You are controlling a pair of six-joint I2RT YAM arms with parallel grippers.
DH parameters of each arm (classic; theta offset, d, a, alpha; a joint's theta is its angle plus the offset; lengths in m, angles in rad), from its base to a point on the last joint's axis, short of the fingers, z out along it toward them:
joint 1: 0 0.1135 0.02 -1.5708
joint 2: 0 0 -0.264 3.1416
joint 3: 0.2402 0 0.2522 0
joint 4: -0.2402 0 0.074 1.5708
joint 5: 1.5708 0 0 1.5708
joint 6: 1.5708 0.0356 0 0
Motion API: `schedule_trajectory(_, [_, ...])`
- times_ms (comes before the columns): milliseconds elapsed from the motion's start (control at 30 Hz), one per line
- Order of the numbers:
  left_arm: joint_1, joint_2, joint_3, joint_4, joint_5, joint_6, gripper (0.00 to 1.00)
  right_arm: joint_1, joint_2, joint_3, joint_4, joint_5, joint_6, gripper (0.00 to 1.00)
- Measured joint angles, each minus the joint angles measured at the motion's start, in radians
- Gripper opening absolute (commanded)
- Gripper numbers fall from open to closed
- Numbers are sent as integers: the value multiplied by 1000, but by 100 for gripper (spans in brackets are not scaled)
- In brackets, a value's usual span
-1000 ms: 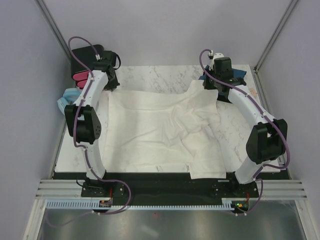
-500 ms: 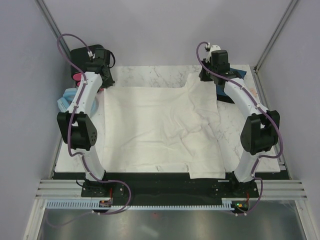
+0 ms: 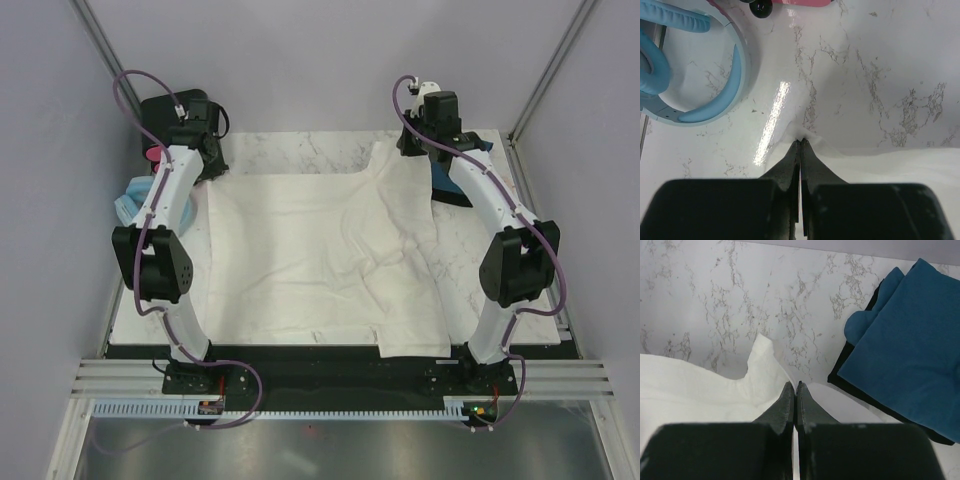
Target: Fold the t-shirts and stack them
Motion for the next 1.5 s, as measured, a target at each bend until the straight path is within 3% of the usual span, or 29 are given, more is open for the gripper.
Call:
schedule_trajectory(800, [5,-136,-81,23,46,0,2,34,-75,-5,-143,-15,-53,0])
schedule_trajectory(967, [5,-178,-180,38,53,0,2,55,-105,-68,-163,-14,-53,0])
schedule_trajectory(1500, [5,-171,-204,40,79,0,2,81,-102,-82,-244,-32,-35,0])
